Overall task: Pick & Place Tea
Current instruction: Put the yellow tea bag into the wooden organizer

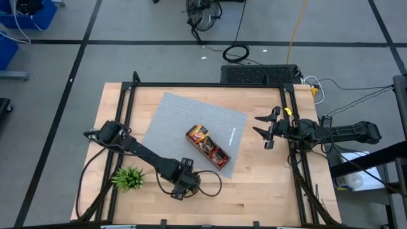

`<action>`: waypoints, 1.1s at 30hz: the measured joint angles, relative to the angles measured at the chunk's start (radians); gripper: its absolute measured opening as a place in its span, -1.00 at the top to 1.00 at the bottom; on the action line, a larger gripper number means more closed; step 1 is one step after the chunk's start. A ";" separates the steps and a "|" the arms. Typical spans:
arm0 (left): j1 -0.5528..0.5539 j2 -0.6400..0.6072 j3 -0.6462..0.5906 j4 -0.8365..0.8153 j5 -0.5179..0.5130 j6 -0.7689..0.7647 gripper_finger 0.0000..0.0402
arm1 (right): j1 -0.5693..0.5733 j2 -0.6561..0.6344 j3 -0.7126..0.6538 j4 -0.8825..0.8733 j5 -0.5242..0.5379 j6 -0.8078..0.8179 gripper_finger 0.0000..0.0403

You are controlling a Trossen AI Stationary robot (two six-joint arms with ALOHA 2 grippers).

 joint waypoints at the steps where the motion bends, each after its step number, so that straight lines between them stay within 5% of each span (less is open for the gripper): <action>1: -0.003 0.000 -0.001 0.001 0.001 0.008 -0.40 | 0.000 0.000 0.000 0.000 0.000 0.000 0.08; 6: -0.005 0.008 -0.010 0.036 0.002 0.056 -0.06 | 0.000 0.000 0.000 -0.001 0.000 0.000 0.08; 15: 0.014 0.013 -0.014 0.110 -0.022 0.092 0.91 | 0.000 0.000 0.000 0.000 0.000 0.000 0.08; 18: 0.003 0.010 -0.014 0.112 -0.039 0.130 0.97 | 0.000 0.000 0.000 0.000 0.000 0.000 0.08; 24: -0.018 -0.084 -0.023 0.039 -0.046 0.070 0.85 | 0.000 0.000 0.000 0.001 0.000 0.000 0.08; 33: 0.039 -0.153 0.031 -0.142 -0.077 -0.013 -0.04 | 0.000 0.006 0.000 0.001 0.000 0.000 0.08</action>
